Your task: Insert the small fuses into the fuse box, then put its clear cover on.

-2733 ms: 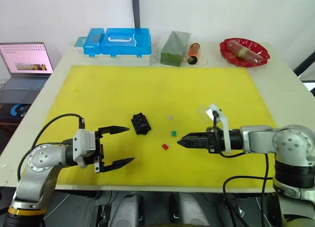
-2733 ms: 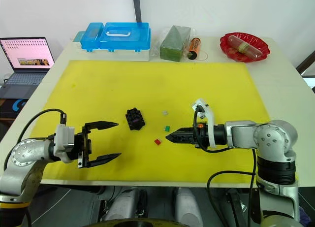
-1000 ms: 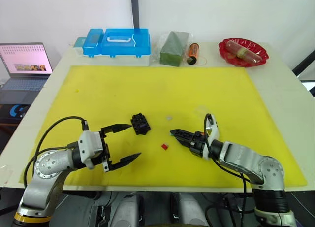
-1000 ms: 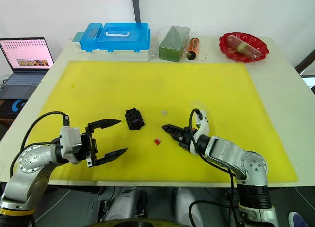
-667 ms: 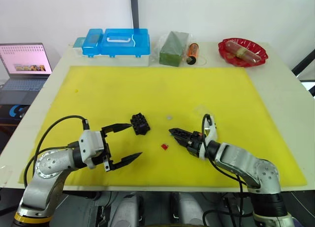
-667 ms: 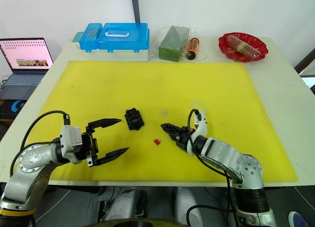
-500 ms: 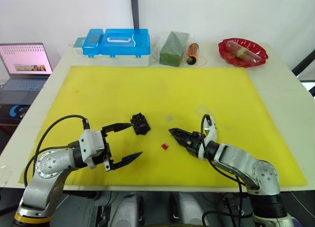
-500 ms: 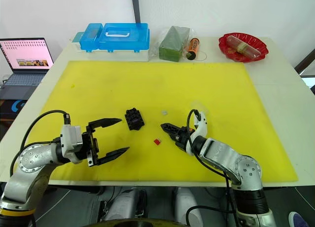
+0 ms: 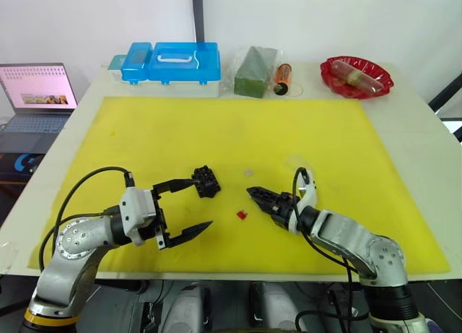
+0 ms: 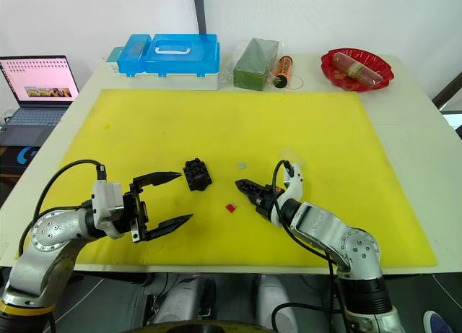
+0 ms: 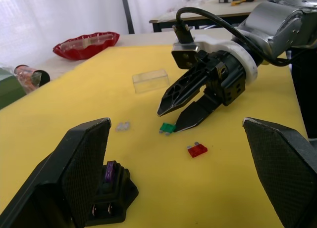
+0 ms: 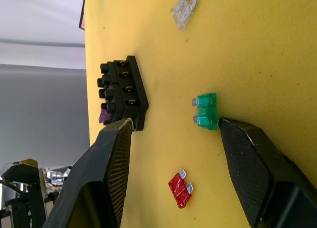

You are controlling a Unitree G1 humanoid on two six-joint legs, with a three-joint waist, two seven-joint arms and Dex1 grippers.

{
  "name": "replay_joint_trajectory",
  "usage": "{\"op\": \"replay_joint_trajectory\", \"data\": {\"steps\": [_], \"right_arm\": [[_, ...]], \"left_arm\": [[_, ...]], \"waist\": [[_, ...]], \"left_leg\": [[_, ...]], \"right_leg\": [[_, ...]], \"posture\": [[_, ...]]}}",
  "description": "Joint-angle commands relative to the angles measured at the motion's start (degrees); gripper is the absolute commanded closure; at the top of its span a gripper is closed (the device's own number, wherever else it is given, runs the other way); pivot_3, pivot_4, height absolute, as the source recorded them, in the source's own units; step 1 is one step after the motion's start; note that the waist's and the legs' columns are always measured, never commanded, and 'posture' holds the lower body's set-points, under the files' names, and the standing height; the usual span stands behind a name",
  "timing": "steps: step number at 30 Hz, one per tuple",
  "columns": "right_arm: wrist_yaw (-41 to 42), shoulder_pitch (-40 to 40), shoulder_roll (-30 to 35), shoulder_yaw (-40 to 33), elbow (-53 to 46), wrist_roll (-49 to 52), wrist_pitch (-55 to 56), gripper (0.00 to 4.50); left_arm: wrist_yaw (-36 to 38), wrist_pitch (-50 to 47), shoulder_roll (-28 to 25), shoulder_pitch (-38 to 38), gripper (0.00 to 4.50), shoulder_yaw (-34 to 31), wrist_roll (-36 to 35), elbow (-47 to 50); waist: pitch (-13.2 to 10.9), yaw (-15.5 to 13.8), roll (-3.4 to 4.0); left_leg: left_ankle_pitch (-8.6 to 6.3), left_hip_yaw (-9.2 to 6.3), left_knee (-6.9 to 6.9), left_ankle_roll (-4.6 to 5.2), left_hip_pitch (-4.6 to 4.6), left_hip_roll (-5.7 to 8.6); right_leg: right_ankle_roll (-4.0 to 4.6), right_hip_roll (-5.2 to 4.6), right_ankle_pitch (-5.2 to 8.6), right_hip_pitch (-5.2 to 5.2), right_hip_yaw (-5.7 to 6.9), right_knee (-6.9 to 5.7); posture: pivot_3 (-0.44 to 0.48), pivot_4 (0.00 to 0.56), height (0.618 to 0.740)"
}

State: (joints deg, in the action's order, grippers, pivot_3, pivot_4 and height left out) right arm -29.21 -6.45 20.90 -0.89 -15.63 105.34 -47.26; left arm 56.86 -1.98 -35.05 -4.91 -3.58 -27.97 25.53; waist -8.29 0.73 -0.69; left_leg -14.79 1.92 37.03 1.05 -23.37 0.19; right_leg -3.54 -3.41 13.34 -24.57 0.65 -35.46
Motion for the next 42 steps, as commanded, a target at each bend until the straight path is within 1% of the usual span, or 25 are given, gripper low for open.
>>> {"op": "replay_joint_trajectory", "data": {"steps": [1,5,7,8,14,15,18,22,25,30,33,36,39,41,42], "right_arm": [[0.3,0.1,-0.3,-0.1,-0.4,-0.4,0.6,1.62],[0.8,0.0,-0.2,0.2,-0.3,-0.7,0.4,1.62],[0.9,0.0,-0.2,0.3,-0.3,-1.0,0.3,1.95],[0.9,0.0,-0.2,0.3,-0.2,-1.1,0.3,2.16],[-0.9,0.6,-0.2,0.1,-0.1,-2.3,0.9,4.26],[-1.3,0.6,-0.1,0.1,0.0,-2.3,0.9,4.48],[-1.3,0.4,0.4,0.0,0.3,-3.0,0.6,4.48],[0.8,-0.9,2.3,0.3,0.0,-5.0,-1.4,4.48],[4.9,-4.4,6.8,0.0,-0.4,-6.1,-5.1,4.48],[18.4,-14.9,18.2,2.0,0.3,-11.9,-14.8,4.48],[32.4,-24.8,25.6,6.9,-1.5,-23.4,-18.9,4.48],[45.1,-32.5,30.5,14.6,-3.4,-39.5,-15.4,4.48],[52.9,-39.3,31.1,21.0,-1.8,-53.6,-9.4,4.48],[57.2,-44.5,29.7,25.7,0.5,-64.5,-2.7,4.48],[60.3,-47.5,28.1,27.6,2.6,-68.1,0.1,4.48]], "left_arm": [[-0.2,0.6,-0.1,-0.5,0.00,-0.6,-0.7,1.8],[0.1,0.8,-0.1,-0.5,0.00,-0.7,-0.6,1.2],[0.1,1.0,-0.1,-0.4,0.00,-0.6,-0.6,1.2],[0.1,1.0,-0.1,-0.4,0.00,-0.6,-0.5,1.2],[0.8,2.3,-0.1,-1.9,0.00,-0.2,-0.2,1.8],[0.7,2.4,-0.1,-2.0,0.00,-0.2,-0.2,1.9],[0.1,1.9,0.1,-1.9,0.00,-0.2,-0.5,2.0],[-0.4,1.5,0.3,-1.6,0.00,-0.4,-0.7,1.9],[-0.6,1.5,0.2,-1.5,0.00,-0.6,-0.8,1.7],[-0.4,1.7,0.0,-1.3,0.00,-1.7,-1.4,1.0],[-0.3,1.4,-0.4,-2.2,0.00,-3.1,-2.0,0.4],[-1.8,0.2,0.0,-3.2,0.00,-4.3,-2.5,0.4],[-4.4,-1.8,0.8,-3.7,0.00,-5.2,-3.3,0.8],[-7.5,-4.1,1.8,-3.9,0.00,-6.2,-4.0,0.4],[-8.8,-4.7,2.4,-4.2,0.00,-6.6,-3.8,-0.2]], "waist": [[0.0,0.0,0.00],[0.0,0.0,0.00],[0.0,0.0,0.00],[0.0,0.0,0.00],[0.0,-0.2,0.00],[0.0,-0.2,-0.03],[0.0,-0.3,-0.06],[0.0,-0.3,-0.06],[0.0,-0.3,-0.03],[0.0,-0.2,0.02],[-0.1,0.0,0.17],[-0.1,-0.1,0.18],[-0.1,-0.1,0.16],[-0.1,-0.1,0.17],[-0.2,0.0,0.20]], "left_leg": [[0.00,0.00,0.00,0.00,0.00,0.00],[0.00,0.00,0.00,0.00,0.00,0.00],[0.00,0.00,0.01,0.00,0.00,0.00],[0.00,0.00,0.00,0.00,0.00,0.00],[0.00,0.00,0.00,0.00,0.00,0.00],[0.00,0.00,0.01,0.00,0.00,0.00],[0.00,0.00,0.04,0.00,0.00,0.01],[0.00,0.00,0.03,0.00,-0.01,0.01],[0.00,0.00,0.05,0.00,-0.01,0.02],[0.00,0.02,0.08,0.00,-0.02,0.04],[-0.01,0.02,0.04,0.02,-0.02,0.03],[-0.04,0.02,0.03,0.07,-0.03,-0.01],[-0.05,0.01,0.03,0.09,-0.03,-0.02],[-0.05,0.01,0.05,0.09,-0.04,-0.01],[-0.05,0.03,0.08,0.08,-0.04,-0.01]], "right_leg": [[0.00,0.00,0.00,0.00,0.00,0.00],[0.01,0.00,0.00,0.00,0.00,0.00],[0.01,0.00,0.00,0.00,0.00,0.00],[0.01,0.00,0.00,0.00,0.00,0.00],[0.01,-0.01,0.01,0.00,0.00,0.01],[0.01,-0.02,0.01,0.02,0.00,0.01],[0.02,-0.04,0.01,0.05,0.00,0.06],[0.02,-0.04,0.01,0.07,0.00,0.10],[0.02,-0.06,0.01,0.07,0.00,0.12],[0.03,-0.08,0.01,0.07,0.00,0.14],[0.02,-0.04,0.01,0.03,0.01,0.14],[0.02,0.03,0.02,-0.01,0.02,0.14],[0.01,0.04,0.02,-0.02,0.03,0.15],[0.00,0.03,0.02,-0.02,0.03,0.14],[0.00,0.02,0.01,-0.02,0.02,0.14]], "posture": [[0.000,0.150,0.740],[0.000,0.150,0.740],[0.000,0.150,0.740],[0.000,0.150,0.740],[0.000,0.150,0.740],[0.000,0.150,0.740],[0.000,0.150,0.740],[0.000,0.150,0.740],[0.000,0.150,0.740],[0.000,0.150,0.740],[0.000,0.150,0.740],[0.000,0.150,0.740],[0.000,0.150,0.740],[0.000,0.150,0.740],[0.000,0.150,0.740]]}}
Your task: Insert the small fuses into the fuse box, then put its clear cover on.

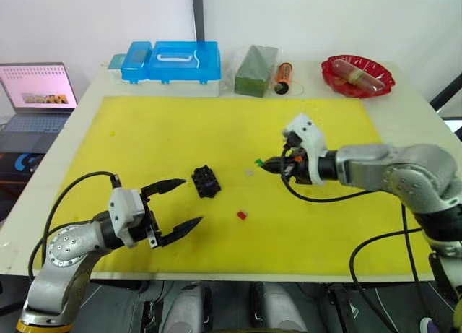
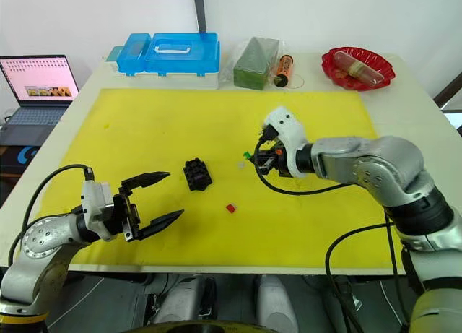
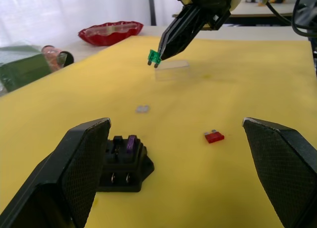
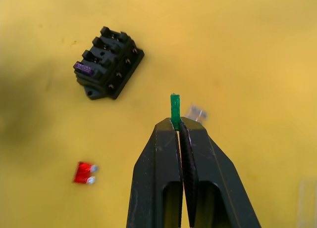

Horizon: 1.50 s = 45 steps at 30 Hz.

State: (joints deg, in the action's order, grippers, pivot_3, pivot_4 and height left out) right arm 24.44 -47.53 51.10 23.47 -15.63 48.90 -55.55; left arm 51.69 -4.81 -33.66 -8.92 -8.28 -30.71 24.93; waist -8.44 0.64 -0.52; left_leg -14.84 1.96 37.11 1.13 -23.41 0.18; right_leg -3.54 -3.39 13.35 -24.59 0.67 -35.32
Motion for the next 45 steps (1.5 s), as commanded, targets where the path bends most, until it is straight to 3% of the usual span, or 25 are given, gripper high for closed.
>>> {"op": "replay_joint_trajectory", "data": {"steps": [1,7,10,16,30,45], "right_arm": [[9.5,-9.7,-4.3,5.4,5.7,-16.6,13.1,4.48],[25.1,-16.1,-13.3,8.0,19.3,-30.0,31.8,4.48],[36.6,-21.2,-15.6,13.0,26.1,-35.6,33.3,4.48],[47.5,-24.7,-20.4,14.9,31.4,-42.3,37.7,4.48],[53.8,-24.9,-28.8,14.2,34.1,-51.0,37.8,4.48],[56.0,-23.2,-31.1,13.8,36.1,-55.2,36.9,4.48]], "left_arm": [[-4.7,-0.8,1.7,-0.4,0.00,-2.2,0.6,-0.5],[-7.8,-2.6,2.5,0.3,0.00,-1.6,2.9,-2.7],[-8.7,-2.9,3.5,2.3,0.00,-0.2,4.1,-4.6],[-7.4,0.9,4.3,3.4,0.00,2.1,7.7,-5.9],[-5.5,3.2,4.8,4.9,0.00,3.6,8.3,-8.3],[-6.4,3.9,5.4,4.5,0.00,3.9,9.2,-8.2]], "waist": [[0.0,0.2,0.02],[0.0,-0.4,-0.02],[-0.1,-0.2,0.04],[-0.1,0.2,0.04],[-0.1,0.5,0.07],[-0.1,0.6,0.08]], "left_leg": [[0.00,0.01,0.02,0.00,0.00,0.01],[0.00,-0.02,-0.04,0.00,0.00,0.01],[0.00,-0.01,0.00,0.00,-0.01,0.13],[-0.01,-0.02,-0.11,-0.04,-0.01,0.14],[-0.12,-0.04,-0.24,-0.44,-0.03,0.10],[-0.13,-0.04,-0.26,-0.46,-0.03,0.11]], "right_leg": [[-0.01,-0.01,-0.01,0.00,0.00,-0.01],[-0.18,0.01,-0.11,-0.03,0.05,-0.12],[-0.12,-0.20,-0.12,0.00,0.08,-0.13],[-0.02,-0.30,-0.11,-0.08,0.06,-0.11],[0.04,-0.36,-0.09,-0.27,0.03,-0.18],[0.04,-0.36,-0.09,-0.30,0.03,-0.20]], "posture": [[0.000,0.150,0.740],[0.000,0.150,0.740],[0.000,0.150,0.740],[0.000,0.150,0.740],[0.000,0.150,0.740],[0.000,0.150,0.740]]}}
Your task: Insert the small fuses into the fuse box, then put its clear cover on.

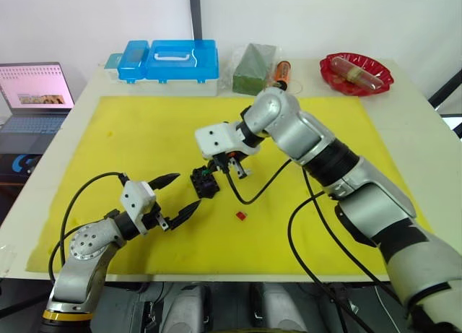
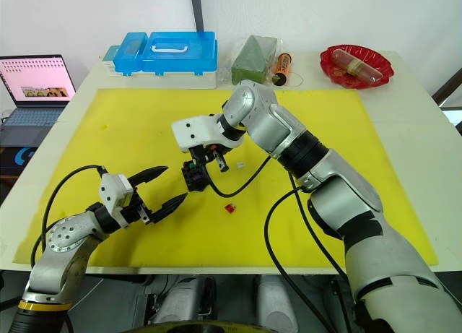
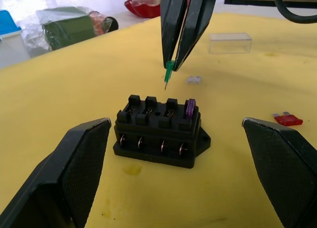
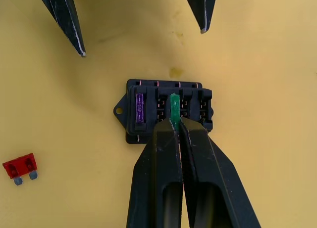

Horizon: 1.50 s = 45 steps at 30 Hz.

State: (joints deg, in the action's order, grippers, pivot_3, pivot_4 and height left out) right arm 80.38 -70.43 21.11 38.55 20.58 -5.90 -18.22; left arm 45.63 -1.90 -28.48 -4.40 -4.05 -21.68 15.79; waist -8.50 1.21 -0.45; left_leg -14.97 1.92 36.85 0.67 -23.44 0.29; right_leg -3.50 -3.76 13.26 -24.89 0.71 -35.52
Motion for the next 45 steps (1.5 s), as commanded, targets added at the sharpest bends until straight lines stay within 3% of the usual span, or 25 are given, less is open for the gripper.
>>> {"op": "replay_joint_trajectory", "data": {"steps": [1,45], "right_arm": [[0.0,-0.2,-1.4,-1.4,0.0,-0.5,-0.5,4.48],[0.1,1.7,-3.4,-1.5,4.9,-4.7,1.9,4.48]], "left_arm": [[-0.4,1.0,0.2,0.0,0.00,-0.4,0.1,0.9],[-0.7,1.7,0.1,1.1,0.00,-0.2,1.3,-0.5]], "waist": [[0.0,0.0,0.00],[0.0,0.0,0.00]], "left_leg": [[0.00,0.00,0.00,0.00,0.00,0.00],[0.00,0.00,0.00,-0.02,0.00,0.00]], "right_leg": [[0.00,0.00,0.00,0.00,0.00,0.00],[0.00,0.00,0.00,0.00,0.00,-0.01]], "posture": [[0.000,0.150,0.740],[0.000,0.150,0.740]]}}
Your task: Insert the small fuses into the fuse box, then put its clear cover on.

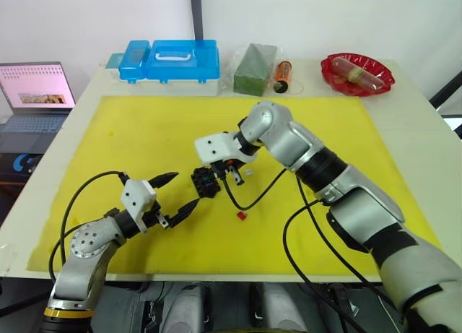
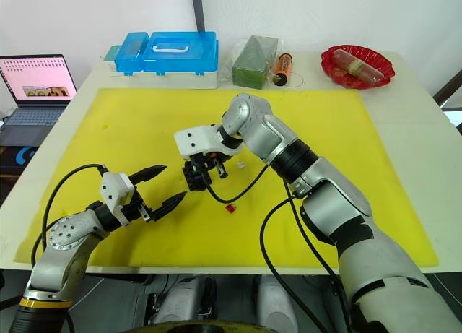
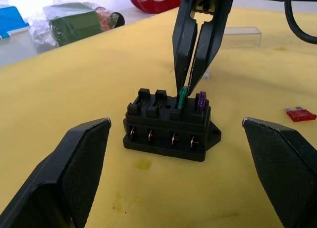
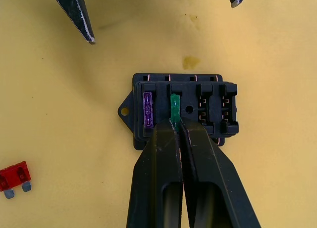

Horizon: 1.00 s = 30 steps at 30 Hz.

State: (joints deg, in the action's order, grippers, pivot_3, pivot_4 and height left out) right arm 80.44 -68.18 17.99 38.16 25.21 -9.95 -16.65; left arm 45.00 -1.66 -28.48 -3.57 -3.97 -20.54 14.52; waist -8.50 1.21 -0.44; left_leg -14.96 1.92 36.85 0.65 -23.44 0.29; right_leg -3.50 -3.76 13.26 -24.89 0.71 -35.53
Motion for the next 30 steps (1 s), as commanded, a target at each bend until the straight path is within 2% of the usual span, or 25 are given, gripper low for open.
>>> {"op": "replay_joint_trajectory", "data": {"steps": [1,23,26,30], "right_arm": [[0.0,-0.5,-0.3,-1.2,0.3,-0.7,0.4,4.48],[-0.4,-0.1,-0.8,-1.8,-0.5,-0.1,-1.0,4.48],[-0.7,0.1,-0.9,-2.0,-0.5,-0.1,-1.1,3.86],[-1.0,0.2,-1.0,-2.1,-0.6,-0.1,-1.3,3.86]], "left_arm": [[-0.1,1.4,0.2,0.2,0.00,-0.3,0.2,0.8],[0.3,2.2,-0.3,0.2,0.00,-0.2,0.1,0.3],[0.2,2.1,-0.3,0.4,0.00,-0.3,0.1,0.2],[0.1,1.9,-0.3,0.2,0.00,-0.4,0.0,0.4]], "waist": [[0.0,0.0,0.00],[0.0,0.0,0.00],[0.0,0.0,0.00],[0.0,0.0,0.01]], "left_leg": [[0.00,0.00,0.00,0.00,0.00,0.00],[0.00,0.00,0.00,-0.01,0.00,0.00],[0.00,0.00,0.00,-0.01,0.00,0.00],[0.00,0.00,0.00,-0.01,0.00,0.00]], "right_leg": [[0.00,0.00,0.00,0.00,0.00,0.00],[0.00,0.00,0.00,0.00,0.00,0.00],[0.00,0.00,0.00,0.00,0.00,0.00],[0.00,0.00,0.00,-0.01,0.00,0.00]], "posture": [[0.000,0.150,0.740],[0.000,0.150,0.740],[0.000,0.150,0.740],[0.000,0.150,0.740]]}}
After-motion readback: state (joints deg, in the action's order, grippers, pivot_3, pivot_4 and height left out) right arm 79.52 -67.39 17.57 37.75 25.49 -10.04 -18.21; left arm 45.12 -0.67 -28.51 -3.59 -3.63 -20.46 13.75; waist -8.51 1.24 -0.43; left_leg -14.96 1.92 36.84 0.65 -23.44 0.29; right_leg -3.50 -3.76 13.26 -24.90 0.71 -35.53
